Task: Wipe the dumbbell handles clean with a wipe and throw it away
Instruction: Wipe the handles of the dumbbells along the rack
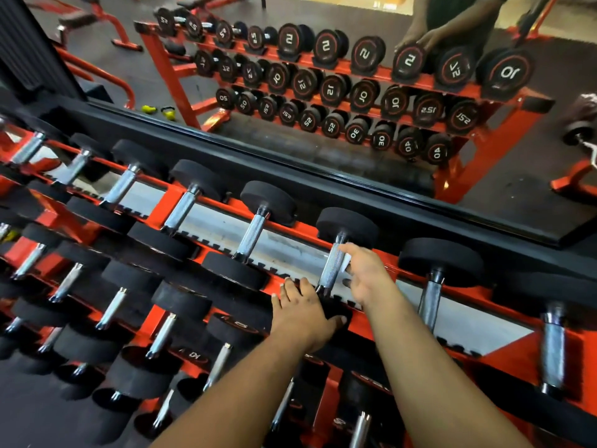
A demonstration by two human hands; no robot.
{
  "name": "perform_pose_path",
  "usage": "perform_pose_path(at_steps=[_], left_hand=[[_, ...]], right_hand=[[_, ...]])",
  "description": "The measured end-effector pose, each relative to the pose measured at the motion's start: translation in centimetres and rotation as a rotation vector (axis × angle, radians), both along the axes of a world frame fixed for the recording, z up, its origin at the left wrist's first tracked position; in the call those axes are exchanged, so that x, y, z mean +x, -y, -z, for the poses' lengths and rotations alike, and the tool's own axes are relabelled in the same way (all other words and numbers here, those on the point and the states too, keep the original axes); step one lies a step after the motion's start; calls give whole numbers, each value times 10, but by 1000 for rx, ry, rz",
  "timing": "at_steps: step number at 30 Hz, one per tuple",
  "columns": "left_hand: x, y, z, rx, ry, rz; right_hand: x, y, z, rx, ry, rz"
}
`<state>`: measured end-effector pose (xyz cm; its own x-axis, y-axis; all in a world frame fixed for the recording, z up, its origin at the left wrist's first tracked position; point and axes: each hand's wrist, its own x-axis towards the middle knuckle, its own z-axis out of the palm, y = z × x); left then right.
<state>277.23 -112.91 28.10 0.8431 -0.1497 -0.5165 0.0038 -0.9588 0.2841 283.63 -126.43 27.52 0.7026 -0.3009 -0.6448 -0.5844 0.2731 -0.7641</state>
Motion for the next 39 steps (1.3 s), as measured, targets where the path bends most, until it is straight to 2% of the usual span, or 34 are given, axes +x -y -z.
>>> perform_pose_path(at_steps=[2,5,8,13,23,39], left_hand=[[1,0,0,-1,-1,-1],[1,-1,0,-8,-14,-4],[1,-1,-1,0,-17,0],[2,-1,-1,-7,-24,-3],[1,0,-3,1,-24,-7],[-2,0,-6,-17,-10,-25]], right_hand=[[11,1,1,18,-18,27],[24,-1,-1,155,-44,37],[20,4,-4,219,-17,-28],[11,11,6,154,16,-22],[3,18,15,212,20,-81],[-9,-1,21,226,-92,-227]])
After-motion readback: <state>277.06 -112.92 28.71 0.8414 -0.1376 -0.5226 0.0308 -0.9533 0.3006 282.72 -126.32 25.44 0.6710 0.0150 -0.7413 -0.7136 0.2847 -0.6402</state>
